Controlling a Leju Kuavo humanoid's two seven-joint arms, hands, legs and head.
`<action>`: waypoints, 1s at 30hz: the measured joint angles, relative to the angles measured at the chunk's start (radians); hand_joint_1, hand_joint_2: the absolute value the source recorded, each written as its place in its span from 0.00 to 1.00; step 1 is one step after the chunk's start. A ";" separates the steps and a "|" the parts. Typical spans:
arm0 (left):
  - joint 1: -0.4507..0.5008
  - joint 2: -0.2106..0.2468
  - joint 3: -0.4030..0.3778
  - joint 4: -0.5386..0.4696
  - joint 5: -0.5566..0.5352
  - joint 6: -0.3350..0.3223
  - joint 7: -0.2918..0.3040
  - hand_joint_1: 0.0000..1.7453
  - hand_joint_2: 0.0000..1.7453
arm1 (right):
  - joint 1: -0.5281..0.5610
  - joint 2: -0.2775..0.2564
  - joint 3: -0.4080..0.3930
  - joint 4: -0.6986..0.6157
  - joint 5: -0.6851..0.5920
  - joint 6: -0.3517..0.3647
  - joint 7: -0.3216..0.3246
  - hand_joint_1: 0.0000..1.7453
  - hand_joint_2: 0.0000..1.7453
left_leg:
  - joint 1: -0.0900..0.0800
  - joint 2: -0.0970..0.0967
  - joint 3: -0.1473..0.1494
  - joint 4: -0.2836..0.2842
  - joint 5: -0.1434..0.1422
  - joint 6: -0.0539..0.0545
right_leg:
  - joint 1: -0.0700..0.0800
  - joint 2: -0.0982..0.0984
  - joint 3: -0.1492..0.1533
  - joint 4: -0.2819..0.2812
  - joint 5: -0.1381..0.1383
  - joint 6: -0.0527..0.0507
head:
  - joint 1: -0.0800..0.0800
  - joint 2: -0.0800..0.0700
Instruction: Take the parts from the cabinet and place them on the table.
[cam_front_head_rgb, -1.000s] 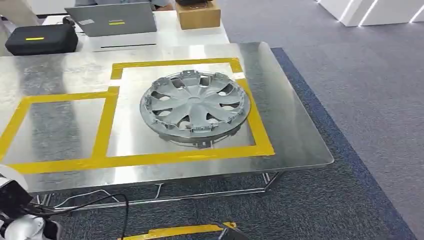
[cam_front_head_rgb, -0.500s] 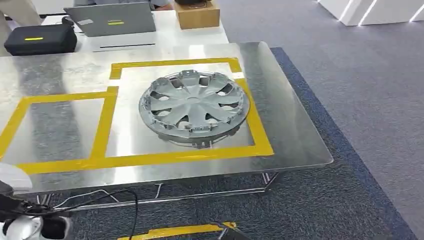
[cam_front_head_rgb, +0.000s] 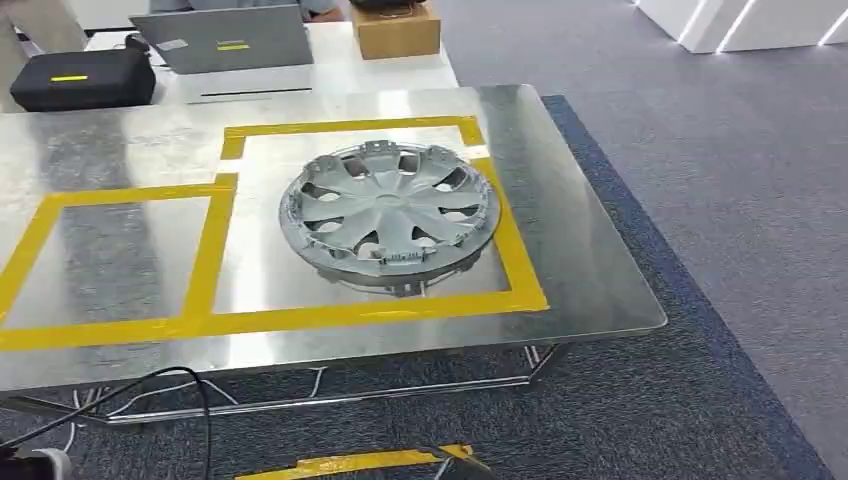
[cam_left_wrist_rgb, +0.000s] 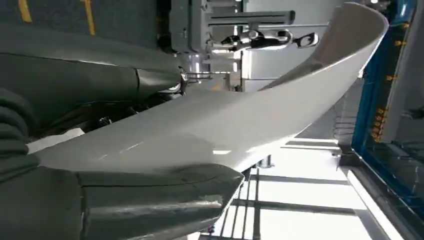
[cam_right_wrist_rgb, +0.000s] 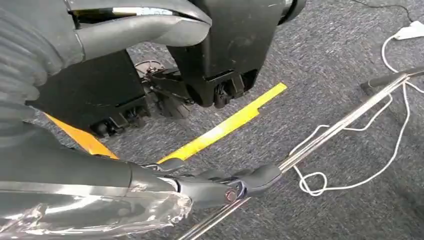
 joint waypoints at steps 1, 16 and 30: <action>0.000 0.000 0.009 0.000 0.016 0.000 0.000 1.00 1.00 | -0.001 -0.003 0.002 0.000 0.000 0.008 0.000 0.00 1.00 | 0.000 0.000 0.000 0.000 0.000 0.000 | 0.000 0.000 0.000 0.000 0.000 0.000 | 0.001 0.000; -0.005 -0.002 0.007 0.054 0.091 -0.001 0.000 1.00 1.00 | -0.008 -0.022 0.002 0.000 0.002 0.002 0.000 0.00 1.00 | -0.001 0.000 0.001 0.000 -0.001 0.001 | -0.001 -0.001 0.000 0.000 0.000 0.000 | 0.000 0.000; -0.016 0.003 -0.007 0.201 0.183 -0.001 0.000 1.00 1.00 | -0.006 -0.032 0.002 0.000 0.002 0.024 -0.004 0.00 1.00 | 0.037 -0.004 0.096 -0.020 -0.058 -0.002 | -0.052 -0.005 -0.123 0.100 0.066 0.080 | 0.009 0.000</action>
